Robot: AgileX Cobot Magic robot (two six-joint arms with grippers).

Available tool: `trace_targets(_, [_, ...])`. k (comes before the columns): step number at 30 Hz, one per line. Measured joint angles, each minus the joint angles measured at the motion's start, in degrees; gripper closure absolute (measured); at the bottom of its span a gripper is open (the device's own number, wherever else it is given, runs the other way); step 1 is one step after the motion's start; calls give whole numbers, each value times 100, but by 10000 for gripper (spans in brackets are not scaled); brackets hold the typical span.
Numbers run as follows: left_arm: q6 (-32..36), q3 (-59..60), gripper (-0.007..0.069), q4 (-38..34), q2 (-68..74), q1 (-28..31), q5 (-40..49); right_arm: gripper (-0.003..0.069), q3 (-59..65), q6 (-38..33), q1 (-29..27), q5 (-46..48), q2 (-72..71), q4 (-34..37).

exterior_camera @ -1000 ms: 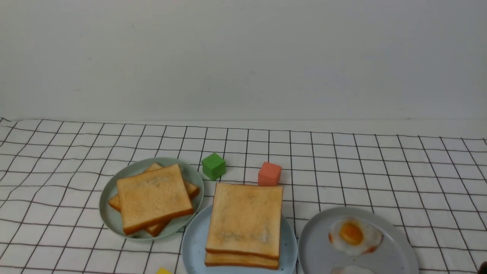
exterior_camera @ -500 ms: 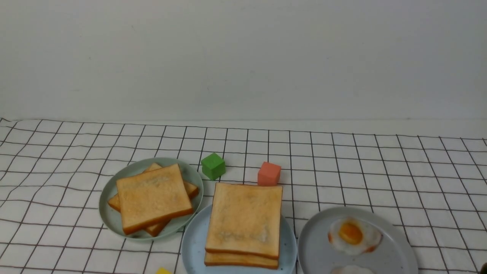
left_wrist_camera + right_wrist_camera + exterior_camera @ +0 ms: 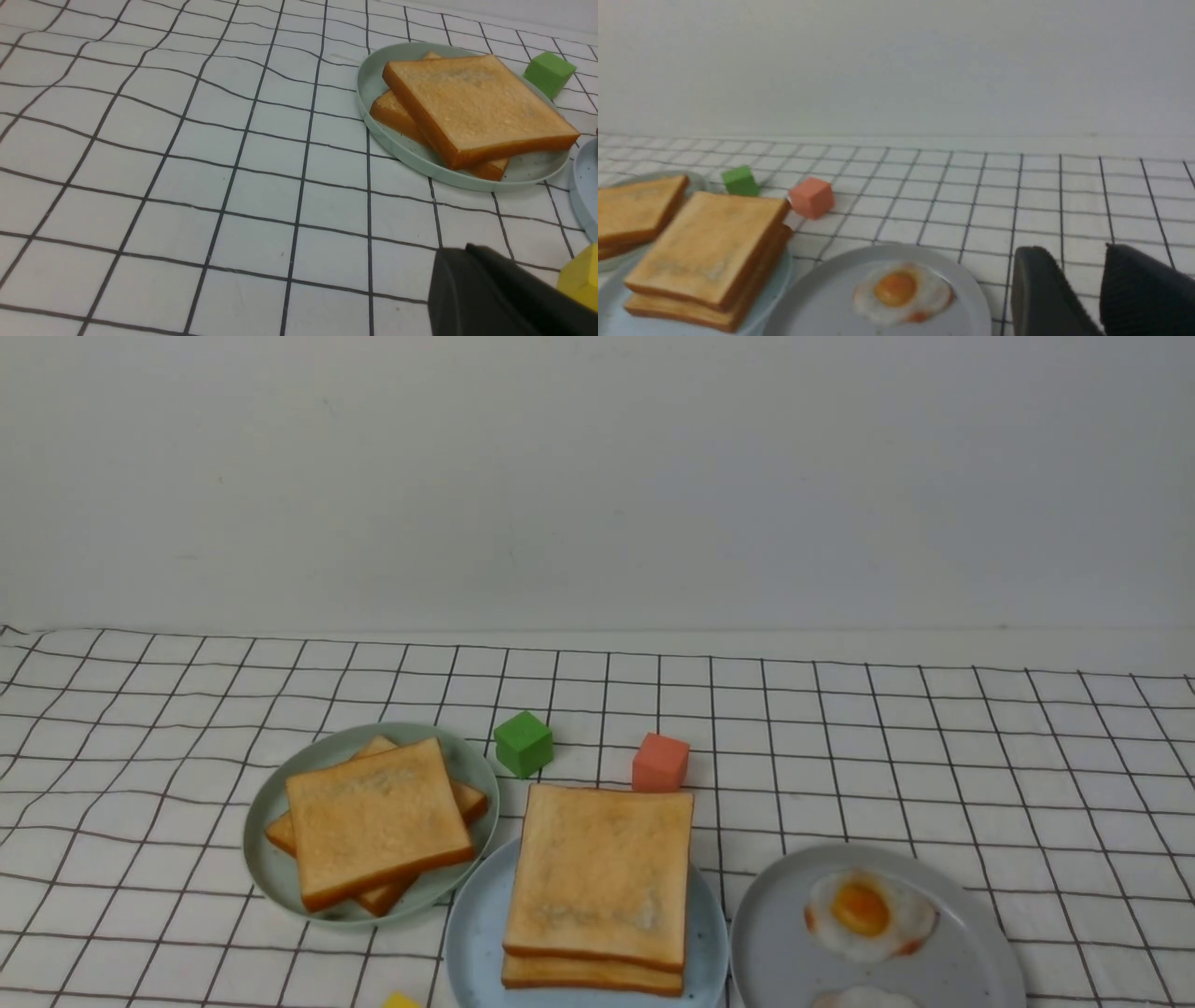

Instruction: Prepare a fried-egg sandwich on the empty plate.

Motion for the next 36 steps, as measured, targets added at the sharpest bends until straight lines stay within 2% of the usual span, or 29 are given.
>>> trace_targets(6, [0, 1, 606, 0, 0, 0, -7, 427, 975, 49, -14, -117, 0, -146])
trace_targets(36, [0, 1, 578, 13, 0, 0, 0, 421, 1004, 60, -71, -253, 0, -172])
